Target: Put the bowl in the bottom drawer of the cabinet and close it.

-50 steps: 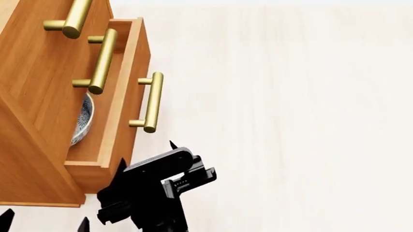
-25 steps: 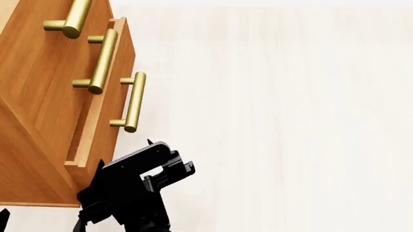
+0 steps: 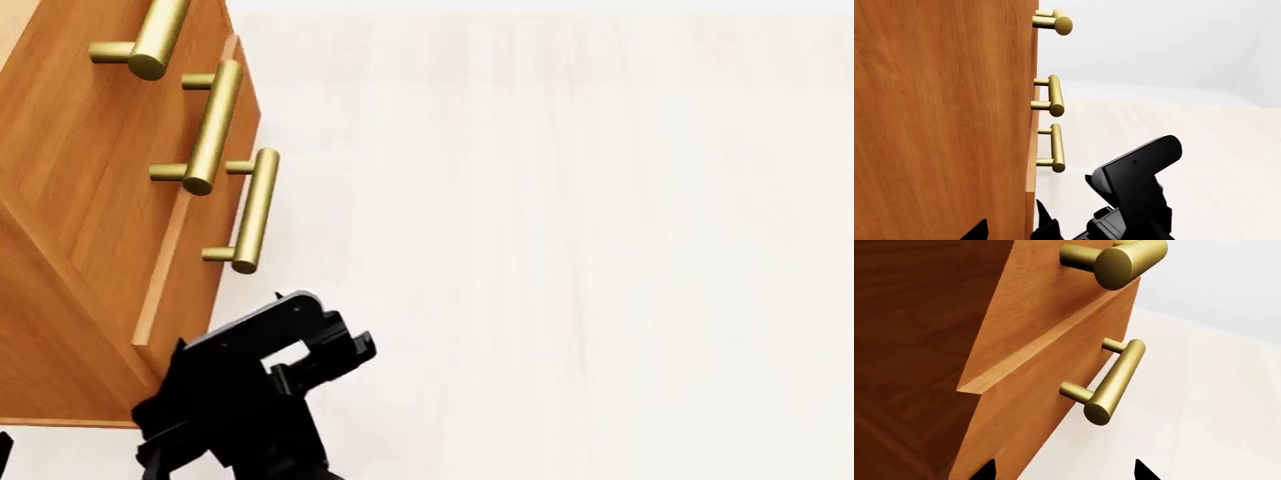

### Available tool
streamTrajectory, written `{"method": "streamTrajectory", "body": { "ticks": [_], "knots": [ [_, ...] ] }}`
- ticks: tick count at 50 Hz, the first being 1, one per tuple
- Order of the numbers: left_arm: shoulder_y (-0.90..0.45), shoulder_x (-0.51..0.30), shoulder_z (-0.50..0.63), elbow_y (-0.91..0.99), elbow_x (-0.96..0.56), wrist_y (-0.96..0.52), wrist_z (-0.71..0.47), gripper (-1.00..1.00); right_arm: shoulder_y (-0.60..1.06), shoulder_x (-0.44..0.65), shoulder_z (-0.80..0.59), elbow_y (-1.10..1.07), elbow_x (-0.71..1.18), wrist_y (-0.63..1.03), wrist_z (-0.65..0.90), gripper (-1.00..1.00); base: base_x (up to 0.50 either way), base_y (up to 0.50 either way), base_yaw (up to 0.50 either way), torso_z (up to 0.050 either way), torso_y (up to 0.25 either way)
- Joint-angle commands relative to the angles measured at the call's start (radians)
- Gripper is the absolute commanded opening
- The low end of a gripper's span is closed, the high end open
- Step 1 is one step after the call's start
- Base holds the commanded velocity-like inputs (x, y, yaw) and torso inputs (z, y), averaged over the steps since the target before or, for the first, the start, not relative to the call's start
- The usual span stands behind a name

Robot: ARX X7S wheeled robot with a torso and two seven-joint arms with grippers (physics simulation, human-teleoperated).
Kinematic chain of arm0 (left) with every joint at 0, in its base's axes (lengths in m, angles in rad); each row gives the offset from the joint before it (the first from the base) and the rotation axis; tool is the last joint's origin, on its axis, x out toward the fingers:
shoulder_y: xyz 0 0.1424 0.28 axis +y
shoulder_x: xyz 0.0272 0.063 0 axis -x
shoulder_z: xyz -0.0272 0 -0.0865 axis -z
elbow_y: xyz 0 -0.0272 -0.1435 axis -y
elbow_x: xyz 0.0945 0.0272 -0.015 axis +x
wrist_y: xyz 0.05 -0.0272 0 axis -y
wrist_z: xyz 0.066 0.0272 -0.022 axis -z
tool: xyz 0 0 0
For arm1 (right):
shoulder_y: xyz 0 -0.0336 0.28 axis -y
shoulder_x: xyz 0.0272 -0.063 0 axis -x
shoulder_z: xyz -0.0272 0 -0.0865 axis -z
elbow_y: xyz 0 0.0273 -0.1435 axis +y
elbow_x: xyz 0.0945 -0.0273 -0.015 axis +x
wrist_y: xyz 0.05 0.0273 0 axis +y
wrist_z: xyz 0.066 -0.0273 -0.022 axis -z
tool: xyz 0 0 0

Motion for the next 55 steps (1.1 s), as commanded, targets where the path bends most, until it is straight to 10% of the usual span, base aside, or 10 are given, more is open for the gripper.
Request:
{"method": "streamTrajectory", "body": {
  "ticks": [1,55],
  "knots": [
    [0.005,-0.005,-0.001,-0.002,0.002,0.011,0.000,1.00,0.043,-0.009,-0.055,-0.023,0.041,0.000,-0.001,1.00,0.00,0.00,0.00,0.000,0.000],
    [0.019,-0.037,-0.020,0.008,-0.016,0.051,-0.008,1.00,0.111,-0.009,-0.058,-0.162,0.069,0.090,-0.018,1.00,0.00,0.00,0.00,0.000,0.000]
  ]
}}
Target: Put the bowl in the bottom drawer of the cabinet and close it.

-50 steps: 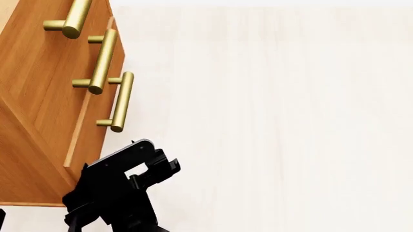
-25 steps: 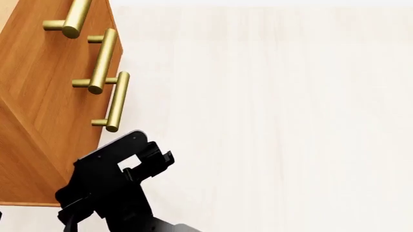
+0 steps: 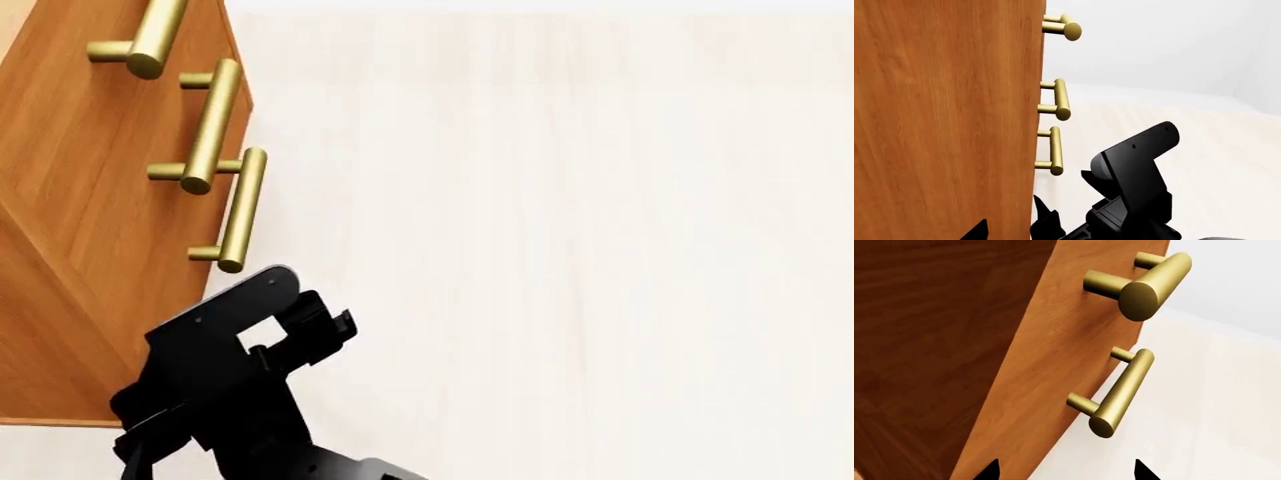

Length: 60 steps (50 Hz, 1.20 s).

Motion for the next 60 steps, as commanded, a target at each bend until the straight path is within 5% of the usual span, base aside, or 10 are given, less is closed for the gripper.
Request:
{"method": "streamTrajectory", "body": {
  "ticks": [1,31,60],
  "knots": [
    [0.005,-0.008,-0.003,0.002,-0.001,0.009,-0.002,1.00,0.023,-0.024,-0.003,-0.079,-0.040,0.015,-0.020,1.00,0.00,0.00,0.00,0.000,0.000],
    [-0.013,0.018,0.029,-0.014,0.020,-0.022,0.005,1.00,0.016,-0.006,0.000,-0.005,-0.037,-0.039,0.017,1.00,0.00,0.00,0.00,0.000,0.001],
    [-0.040,0.047,0.065,-0.011,0.046,-0.073,-0.001,1.00,-0.060,0.524,0.021,-0.711,-0.074,-0.029,0.483,1.00,0.00,0.00,0.00,0.000,0.000]
  ]
}}
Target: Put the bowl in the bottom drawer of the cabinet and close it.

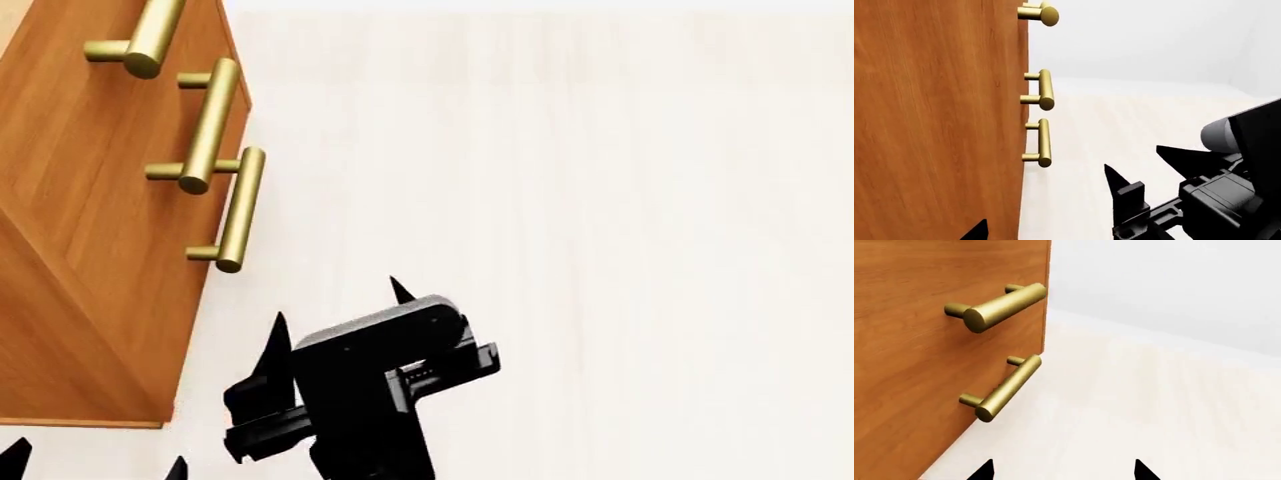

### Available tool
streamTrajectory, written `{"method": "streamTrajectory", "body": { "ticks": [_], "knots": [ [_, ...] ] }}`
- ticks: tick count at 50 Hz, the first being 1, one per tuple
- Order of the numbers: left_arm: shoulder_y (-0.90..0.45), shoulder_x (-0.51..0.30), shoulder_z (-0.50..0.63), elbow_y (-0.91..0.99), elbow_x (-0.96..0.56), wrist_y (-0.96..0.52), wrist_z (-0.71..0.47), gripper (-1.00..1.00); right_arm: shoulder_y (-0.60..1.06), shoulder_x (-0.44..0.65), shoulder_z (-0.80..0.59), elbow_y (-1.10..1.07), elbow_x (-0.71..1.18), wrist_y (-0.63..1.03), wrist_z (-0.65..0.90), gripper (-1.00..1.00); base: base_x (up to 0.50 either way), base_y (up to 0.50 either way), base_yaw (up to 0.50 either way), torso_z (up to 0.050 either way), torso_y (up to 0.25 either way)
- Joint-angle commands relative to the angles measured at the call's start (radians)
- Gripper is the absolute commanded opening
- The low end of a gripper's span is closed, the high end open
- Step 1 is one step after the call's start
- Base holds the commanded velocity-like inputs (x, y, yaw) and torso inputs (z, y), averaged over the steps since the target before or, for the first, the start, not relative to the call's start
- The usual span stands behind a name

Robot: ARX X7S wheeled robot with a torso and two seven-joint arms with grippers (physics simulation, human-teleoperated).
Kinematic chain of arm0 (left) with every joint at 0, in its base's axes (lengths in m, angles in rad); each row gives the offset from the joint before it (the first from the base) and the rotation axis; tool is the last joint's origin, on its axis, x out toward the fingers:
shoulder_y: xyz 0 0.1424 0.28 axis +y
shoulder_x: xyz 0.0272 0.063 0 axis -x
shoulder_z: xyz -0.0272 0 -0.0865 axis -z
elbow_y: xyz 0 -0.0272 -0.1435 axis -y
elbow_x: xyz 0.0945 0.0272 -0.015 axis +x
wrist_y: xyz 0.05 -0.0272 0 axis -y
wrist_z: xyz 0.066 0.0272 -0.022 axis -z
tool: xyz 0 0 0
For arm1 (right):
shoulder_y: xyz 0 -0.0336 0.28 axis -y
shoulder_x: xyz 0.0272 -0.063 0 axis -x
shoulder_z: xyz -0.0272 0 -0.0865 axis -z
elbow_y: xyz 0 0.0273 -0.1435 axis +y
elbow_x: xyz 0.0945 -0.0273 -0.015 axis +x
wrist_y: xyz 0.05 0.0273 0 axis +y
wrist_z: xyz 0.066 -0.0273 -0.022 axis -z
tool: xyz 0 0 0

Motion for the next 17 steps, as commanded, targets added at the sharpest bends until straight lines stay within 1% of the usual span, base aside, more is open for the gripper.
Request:
{"method": "streamTrajectory", "body": {
  "ticks": [1,17],
  "knots": [
    [-0.008,-0.001,0.003,0.011,0.000,-0.013,-0.007,1.00,-0.024,0.179,0.011,-0.258,-0.032,-0.004,0.173,1.00,0.00,0.00,0.00,0.000,0.000],
    [-0.015,-0.007,0.005,0.022,0.008,-0.020,-0.015,1.00,-0.070,0.357,0.009,-0.547,-0.137,-0.004,0.370,1.00,0.00,0.00,0.00,0.000,0.000]
  ]
}}
